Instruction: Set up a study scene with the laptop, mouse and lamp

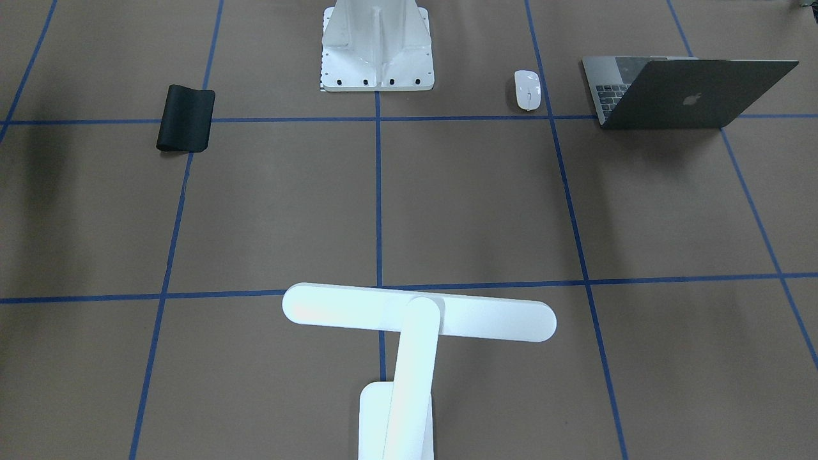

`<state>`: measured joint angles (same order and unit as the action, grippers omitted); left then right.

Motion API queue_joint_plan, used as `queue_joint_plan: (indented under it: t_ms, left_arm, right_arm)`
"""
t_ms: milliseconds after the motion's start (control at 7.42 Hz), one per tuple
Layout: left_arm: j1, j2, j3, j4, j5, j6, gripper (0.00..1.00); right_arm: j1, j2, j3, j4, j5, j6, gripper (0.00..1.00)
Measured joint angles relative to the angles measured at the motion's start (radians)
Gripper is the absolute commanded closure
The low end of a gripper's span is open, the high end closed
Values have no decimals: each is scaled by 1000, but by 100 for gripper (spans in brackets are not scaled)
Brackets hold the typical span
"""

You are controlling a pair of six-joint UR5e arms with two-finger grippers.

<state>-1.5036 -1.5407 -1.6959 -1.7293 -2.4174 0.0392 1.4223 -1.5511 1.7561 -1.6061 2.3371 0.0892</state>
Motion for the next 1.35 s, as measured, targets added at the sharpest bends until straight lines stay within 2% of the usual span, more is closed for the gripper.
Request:
queue_joint_plan:
  t_ms: [270,539,944,1348]
  left_arm:
    - [50,53,-182,-2,-98,-98,1]
    - [140,95,-307,-13,-167,-113,1]
    - [299,103,-356,-97,-223,-111,1]
    - [418,158,-358,-271,-241,-108,1]
  right_arm:
    - [1,-1,1,0,0,5,0]
    - [1,-3,1,0,-1,7,0]
    - [0,-7,-2,-1,-1,5,0]
    - [0,-10,-3,-1,-1,4,0]
